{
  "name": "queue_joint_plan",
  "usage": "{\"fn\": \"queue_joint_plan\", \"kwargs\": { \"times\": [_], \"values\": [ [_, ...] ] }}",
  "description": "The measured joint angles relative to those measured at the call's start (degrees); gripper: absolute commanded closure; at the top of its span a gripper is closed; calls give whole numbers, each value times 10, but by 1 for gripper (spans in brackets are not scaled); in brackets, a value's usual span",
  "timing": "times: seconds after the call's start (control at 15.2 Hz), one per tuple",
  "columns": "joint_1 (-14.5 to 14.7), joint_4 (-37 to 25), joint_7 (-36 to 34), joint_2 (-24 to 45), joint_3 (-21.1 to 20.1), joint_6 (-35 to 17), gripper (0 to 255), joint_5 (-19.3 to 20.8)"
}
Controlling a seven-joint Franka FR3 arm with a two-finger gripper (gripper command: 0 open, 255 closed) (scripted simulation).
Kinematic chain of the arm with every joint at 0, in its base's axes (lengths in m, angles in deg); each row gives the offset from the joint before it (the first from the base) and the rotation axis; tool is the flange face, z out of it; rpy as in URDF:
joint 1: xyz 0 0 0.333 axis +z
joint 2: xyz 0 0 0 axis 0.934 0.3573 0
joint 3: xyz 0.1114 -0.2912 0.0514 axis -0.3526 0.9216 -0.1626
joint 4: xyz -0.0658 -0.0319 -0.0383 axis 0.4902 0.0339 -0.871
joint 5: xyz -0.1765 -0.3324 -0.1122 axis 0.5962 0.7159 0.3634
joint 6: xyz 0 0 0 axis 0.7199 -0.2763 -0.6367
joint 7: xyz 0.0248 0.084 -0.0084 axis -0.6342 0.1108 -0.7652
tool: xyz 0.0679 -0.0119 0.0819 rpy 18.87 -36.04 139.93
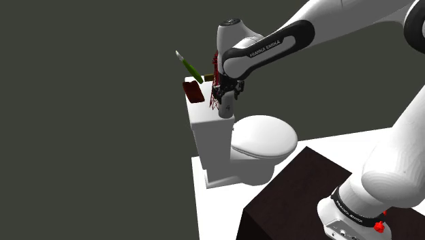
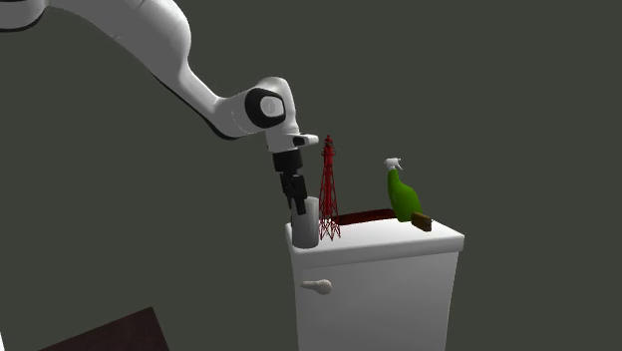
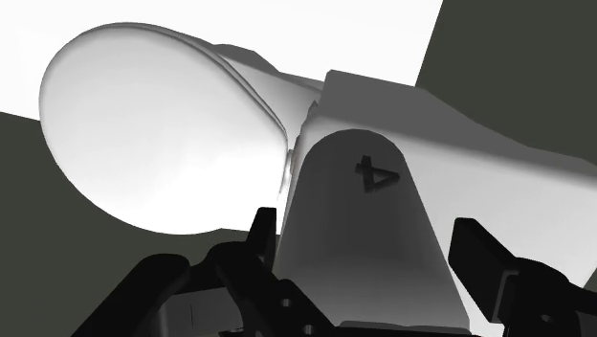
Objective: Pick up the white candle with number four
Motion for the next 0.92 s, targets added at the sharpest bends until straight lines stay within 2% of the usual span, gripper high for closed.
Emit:
{"fn": "queue_joint_plan", "kwargs": {
  "times": [0.4, 0.92],
  "values": [
    [0, 1, 1, -1, 0, 0, 255, -1],
    [0, -26, 12, -22, -1, 50, 255, -11]
  ]
}}
